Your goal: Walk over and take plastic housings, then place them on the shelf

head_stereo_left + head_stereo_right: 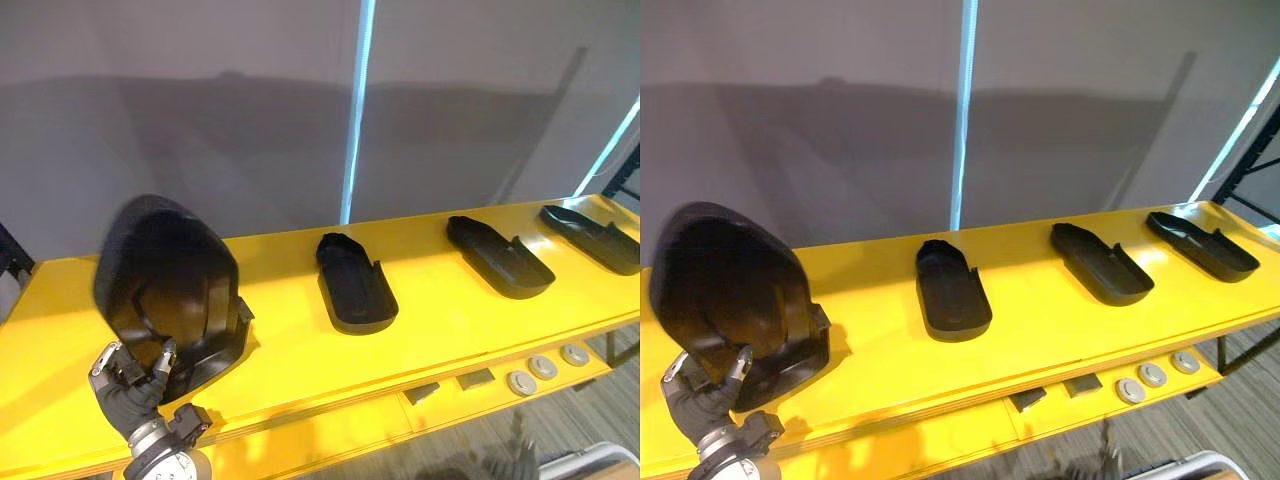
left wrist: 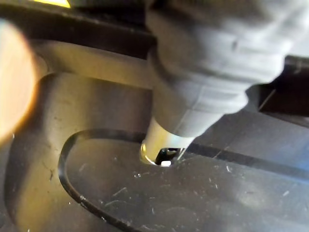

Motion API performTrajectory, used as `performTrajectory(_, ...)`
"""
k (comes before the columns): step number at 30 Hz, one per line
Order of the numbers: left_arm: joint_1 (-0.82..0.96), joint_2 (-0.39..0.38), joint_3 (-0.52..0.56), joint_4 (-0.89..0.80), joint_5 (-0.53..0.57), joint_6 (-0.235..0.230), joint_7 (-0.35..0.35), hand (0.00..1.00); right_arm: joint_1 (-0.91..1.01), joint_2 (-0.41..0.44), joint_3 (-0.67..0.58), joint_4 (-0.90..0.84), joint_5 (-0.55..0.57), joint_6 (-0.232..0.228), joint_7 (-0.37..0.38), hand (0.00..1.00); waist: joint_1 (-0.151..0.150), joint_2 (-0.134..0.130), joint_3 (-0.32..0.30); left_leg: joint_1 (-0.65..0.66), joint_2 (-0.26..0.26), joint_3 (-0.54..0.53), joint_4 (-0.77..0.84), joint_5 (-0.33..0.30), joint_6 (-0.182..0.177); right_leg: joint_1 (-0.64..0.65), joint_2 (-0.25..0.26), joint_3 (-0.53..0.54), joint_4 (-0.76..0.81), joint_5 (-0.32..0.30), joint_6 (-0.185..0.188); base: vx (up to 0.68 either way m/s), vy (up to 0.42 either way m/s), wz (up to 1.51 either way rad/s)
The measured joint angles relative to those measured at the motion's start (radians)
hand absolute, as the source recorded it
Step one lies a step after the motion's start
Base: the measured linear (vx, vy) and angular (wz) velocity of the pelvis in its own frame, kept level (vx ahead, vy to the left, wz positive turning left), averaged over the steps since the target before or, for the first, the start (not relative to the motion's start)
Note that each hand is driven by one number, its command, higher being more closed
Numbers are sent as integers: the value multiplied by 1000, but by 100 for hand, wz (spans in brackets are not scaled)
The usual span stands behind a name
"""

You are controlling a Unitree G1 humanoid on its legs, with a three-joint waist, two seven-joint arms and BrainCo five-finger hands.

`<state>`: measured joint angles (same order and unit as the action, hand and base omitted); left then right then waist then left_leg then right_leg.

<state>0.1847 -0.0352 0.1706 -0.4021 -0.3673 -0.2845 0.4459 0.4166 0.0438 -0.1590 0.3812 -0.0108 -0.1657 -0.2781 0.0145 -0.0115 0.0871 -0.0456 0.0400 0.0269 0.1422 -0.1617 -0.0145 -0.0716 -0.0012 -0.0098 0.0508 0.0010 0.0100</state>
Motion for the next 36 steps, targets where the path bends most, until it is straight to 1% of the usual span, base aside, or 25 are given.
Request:
performTrajectory(1,-42,12,-1,27,-67,-8,-28,100,-22,-3,-6,74,7,20,21,0,1,7,6,-20,30,73,25,-18,-7,0,-10,-37,1,-3,-4,-42,3,106)
performTrajectory(2,-67,22,-1,54,-93,-17,-43,100,-37,-7,-10,115,9,29,30,0,0,14,11,-29,56,142,44,-20,-10,2,-18,-59,4,-10,-2,-36,30,102)
performTrajectory(3,-119,37,-2,115,-147,-20,-77,100,-73,-23,-32,190,15,39,48,0,-4,35,23,-45,97,238,79,-21,-13,0,-35,-93,23,-26,5,-12,59,93)
performTrajectory(5,-178,79,-4,217,-231,-16,-127,100,-146,-74,-67,316,43,46,68,0,-6,54,23,-85,104,276,128,-12,-24,-15,-81,-139,46,-41,21,-6,209,87)
performTrajectory(6,-189,109,-3,244,-266,-13,-147,100,-182,-88,-87,375,43,54,78,0,-8,51,25,-118,109,272,191,-23,-29,-20,-108,-146,47,-42,24,0,312,62)
performTrajectory(7,-200,160,-2,273,-323,-6,-178,100,-225,-99,-120,438,46,68,90,0,-13,37,34,-157,117,244,274,-35,-39,-18,-153,-151,49,-39,33,6,238,40)
performTrajectory(8,-206,187,-4,289,-342,-1,-189,100,-239,-106,-135,467,47,73,93,0,-17,26,40,-171,124,216,295,-35,-40,-16,-179,-154,49,-37,41,1,393,41)
performTrajectory(9,-219,231,-5,316,-382,12,-213,100,-254,-120,-157,510,47,83,100,0,-25,27,39,-189,156,151,289,-35,-56,-13,-209,-159,52,-33,60,22,454,25)
performTrajectory(10,-225,272,-10,328,-422,24,-229,100,-260,-130,-173,546,50,92,105,0,-25,42,31,-173,188,59,219,-2,-66,-16,-224,-160,69,-37,110,20,395,13)
performTrajectory(11,-228,291,-18,335,-442,29,-243,100,-258,-135,-185,557,56,100,109,0,-24,60,23,-160,207,9,183,52,-68,-15,-222,-157,75,-41,138,62,402,-11)
performTrajectory(12,-231,332,-44,353,-474,36,-261,100,-265,-142,-204,592,67,114,114,0,-22,70,17,-137,187,-52,174,-25,-174,-6,-240,-142,78,-44,167,69,457,-3)
performTrajectory(13,-244,379,-76,383,-487,55,-276,100,-264,-113,-206,622,80,124,128,0,-28,38,19,-142,138,-45,203,-30,-163,3,-285,-141,76,-35,163,87,634,11)
performTrajectory(15,-249,467,-141,408,-504,99,-295,100,-259,-73,-264,654,85,134,145,0,-35,5,-1,-140,82,-37,224,-45,-136,19,-334,-142,67,24,173,48,481,16)
performTrajectory(17,-257,537,-189,408,-516,123,-342,100,-265,-80,-269,654,80,146,174,0,-26,5,-6,-137,59,13,222,-50,-126,-25,-364,-138,69,123,154,-9,360,-47)
performTrajectory(18,-262,571,-193,408,-520,131,-369,100,-279,-86,-268,650,77,146,187,0,-18,7,-7,-138,61,61,202,-43,-110,-59,-365,-165,59,178,99,-59,228,-91)
performTrajectory(19,-269,597,-199,410,-532,138,-382,100,-288,-88,-269,651,76,149,194,0,-18,13,-3,-137,61,88,180,-31,-87,-83,-365,-217,57,194,68,-86,218,-90)
performTrajectory(20,-281,610,-202,428,-541,146,-396,100,-296,-89,-271,653,77,152,201,0,-33,15,-1,-135,56,107,150,-17,-62,-120,-342,-225,116,130,117,-72,136,-56)
performTrajectory(21,-291,610,-207,440,-550,152,-400,100,-297,-87,-271,653,79,152,205,0,-38,17,1,-133,55,107,140,-11,-54,-129,-316,-194,136,89,143,-62,49,-33)
performTrajectory(22,-306,610,-221,457,-567,162,-406,100,-298,-87,-270,657,79,152,210,0,-46,21,3,-130,54,112,133,-7,-50,-128,-281,-158,145,40,161,-56,-16,-19)
performTrajectory(23,-325,610,-245,465,-600,180,-413,100,-299,-88,-270,664,78,152,215,0,-57,26,8,-125,43,117,129,-1,-46,-107,-244,-130,126,-24,149,-82,-54,-6)
performTrajectory(25,-357,610,-281,463,-613,194,-425,100,-300,-101,-272,659,79,151,221,0,-78,54,28,-117,38,104,109,18,-48,-82,-232,-136,91,-19,141,-78,-44,11)
performTrajectory(27,-367,614,-282,460,-620,194,-435,100,-300,-106,-272,662,79,152,226,0,-77,64,36,-110,51,106,63,47,-57,-86,-215,-135,68,-3,133,-74,-99,-3)
performTrajectory(31,-453,704,-286,464,-671,184,-406,100,-301,-109,-260,659,74,152,234,0,-50,53,73,-152,92,113,-28,118,-81,-140,-159,-134,-13,62,103,-55,-121,-12)
performTrajectory(34,-520,745,-305,498,-694,175,-363,100,-301,-120,-249,659,58,154,237,0,-53,54,111,-143,99,107,-73,148,-87,-147,-146,-139,-16,70,99,-10,-56,3)
performTrajectory(36,-549,752,-316,535,-693,173,-346,100,-302,-127,-230,658,47,155,239,0,-59,55,115,-142,99,106,-83,154,-86,-147,-145,-142,-21,71,97,0,0,0)
